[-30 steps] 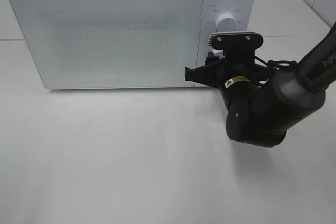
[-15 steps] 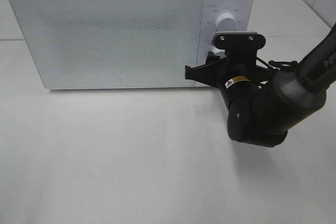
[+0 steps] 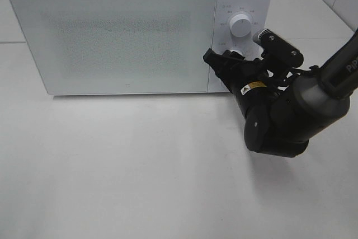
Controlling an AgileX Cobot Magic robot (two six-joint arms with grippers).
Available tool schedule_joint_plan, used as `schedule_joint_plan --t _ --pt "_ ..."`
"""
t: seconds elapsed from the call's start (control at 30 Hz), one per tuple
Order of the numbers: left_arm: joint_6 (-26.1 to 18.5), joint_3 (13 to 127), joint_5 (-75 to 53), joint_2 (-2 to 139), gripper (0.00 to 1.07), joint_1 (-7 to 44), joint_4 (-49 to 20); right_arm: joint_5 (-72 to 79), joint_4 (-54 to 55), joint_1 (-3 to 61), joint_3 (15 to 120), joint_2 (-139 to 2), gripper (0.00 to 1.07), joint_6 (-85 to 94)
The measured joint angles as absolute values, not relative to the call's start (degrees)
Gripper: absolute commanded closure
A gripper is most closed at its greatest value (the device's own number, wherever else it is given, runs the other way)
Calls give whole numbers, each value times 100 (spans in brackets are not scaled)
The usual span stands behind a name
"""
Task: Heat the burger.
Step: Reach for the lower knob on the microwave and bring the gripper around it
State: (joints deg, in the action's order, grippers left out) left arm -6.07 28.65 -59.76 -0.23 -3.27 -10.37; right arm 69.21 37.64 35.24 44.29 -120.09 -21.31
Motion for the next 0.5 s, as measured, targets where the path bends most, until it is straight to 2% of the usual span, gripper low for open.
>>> schedule_joint_plan --t 0.5 --pt "-607 2865 -5976 -23 9 -327 -1037 6944 3633 3501 4406 -12009 106 -4297"
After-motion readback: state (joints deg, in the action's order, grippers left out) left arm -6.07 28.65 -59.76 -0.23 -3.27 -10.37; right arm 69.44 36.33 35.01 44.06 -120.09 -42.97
